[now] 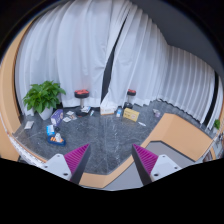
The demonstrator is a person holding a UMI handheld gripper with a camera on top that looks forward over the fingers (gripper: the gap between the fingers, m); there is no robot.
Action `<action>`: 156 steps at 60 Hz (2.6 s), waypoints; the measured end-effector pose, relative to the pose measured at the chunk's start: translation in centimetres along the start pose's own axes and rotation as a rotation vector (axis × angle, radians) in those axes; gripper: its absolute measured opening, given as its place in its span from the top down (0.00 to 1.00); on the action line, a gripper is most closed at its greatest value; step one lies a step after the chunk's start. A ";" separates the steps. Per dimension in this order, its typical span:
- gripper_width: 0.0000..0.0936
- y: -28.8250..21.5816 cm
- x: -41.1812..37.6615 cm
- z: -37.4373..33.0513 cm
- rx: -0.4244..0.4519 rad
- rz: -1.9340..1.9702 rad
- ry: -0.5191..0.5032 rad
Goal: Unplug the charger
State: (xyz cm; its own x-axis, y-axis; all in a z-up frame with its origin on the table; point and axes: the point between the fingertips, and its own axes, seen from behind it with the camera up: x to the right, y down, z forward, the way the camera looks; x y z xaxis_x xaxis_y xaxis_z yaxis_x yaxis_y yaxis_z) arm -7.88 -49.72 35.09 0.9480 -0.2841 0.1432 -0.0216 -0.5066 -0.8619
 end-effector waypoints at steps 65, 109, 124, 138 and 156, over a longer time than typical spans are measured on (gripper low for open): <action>0.20 11.4 -40.4 35.2 -0.015 0.059 -0.191; 0.86 -8.0 -29.2 35.1 0.290 0.124 -0.252; 0.79 10.2 -24.1 45.9 -0.069 0.093 -0.325; 0.26 12.6 -18.9 47.5 -0.131 0.062 -0.275; 0.09 7.0 -15.0 35.7 0.007 -0.060 -0.188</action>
State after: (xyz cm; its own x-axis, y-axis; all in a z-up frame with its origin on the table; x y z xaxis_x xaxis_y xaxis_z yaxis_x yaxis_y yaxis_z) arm -10.90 -19.94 9.49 0.9901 -0.0966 0.1018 0.0383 -0.5122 -0.8580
